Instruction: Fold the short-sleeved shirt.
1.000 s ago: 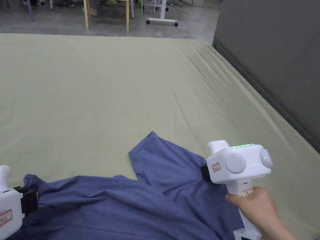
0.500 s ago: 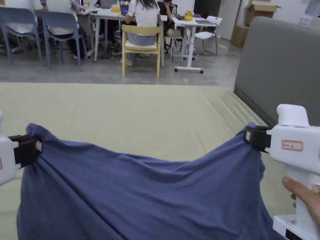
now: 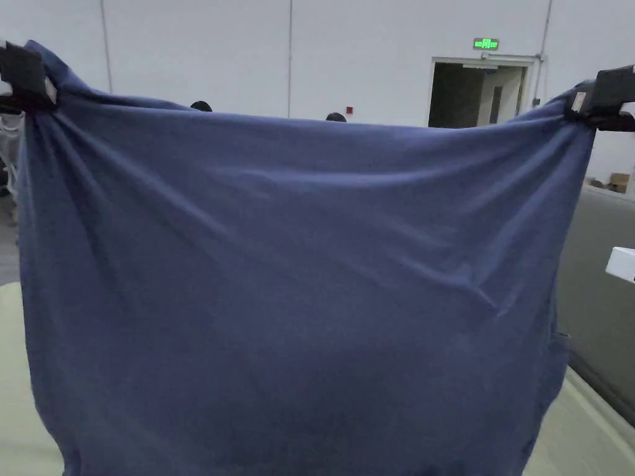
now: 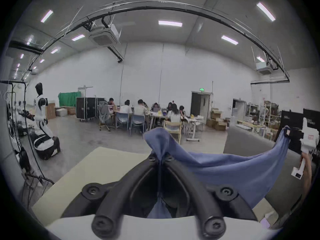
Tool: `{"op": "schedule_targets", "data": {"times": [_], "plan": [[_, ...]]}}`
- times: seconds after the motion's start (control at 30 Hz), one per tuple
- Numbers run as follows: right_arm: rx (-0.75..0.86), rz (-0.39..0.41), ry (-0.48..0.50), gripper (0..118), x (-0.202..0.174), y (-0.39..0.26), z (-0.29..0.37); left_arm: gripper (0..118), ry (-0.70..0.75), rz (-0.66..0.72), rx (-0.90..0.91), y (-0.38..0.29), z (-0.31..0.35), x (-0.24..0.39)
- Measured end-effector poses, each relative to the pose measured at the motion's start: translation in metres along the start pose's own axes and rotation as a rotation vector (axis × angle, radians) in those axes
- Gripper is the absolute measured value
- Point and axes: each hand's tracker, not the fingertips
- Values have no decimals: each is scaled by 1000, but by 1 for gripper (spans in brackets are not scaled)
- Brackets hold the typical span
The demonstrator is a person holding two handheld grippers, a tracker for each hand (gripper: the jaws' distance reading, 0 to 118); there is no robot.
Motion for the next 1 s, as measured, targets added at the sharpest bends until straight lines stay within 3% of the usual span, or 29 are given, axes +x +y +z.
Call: {"op": "schedule_targets", "data": {"times": [0.23,0.37,0.57,0.73,0.87,1.0], "plan": [[-15,-10,-33,5,-26,36,-101,0,70,79,-18,42,-92,-15],[-10,59,-74,5,-48,48,-156,0,101,100,4,47,-151,-19],[5,-1,-84,5,-46,52,-229,0,118,194,-19,29,-226,-34],[-60,129,-130,5,-44,-16,-264,0,191,33,-108,-30,-275,-29],[-203,127,-145,5,-24,-120,-293,0,205,-69,-206,-116,-307,-16],[-394,119,-144,5,-5,-223,-315,0,155,-57,-338,-201,-327,-7]]}}
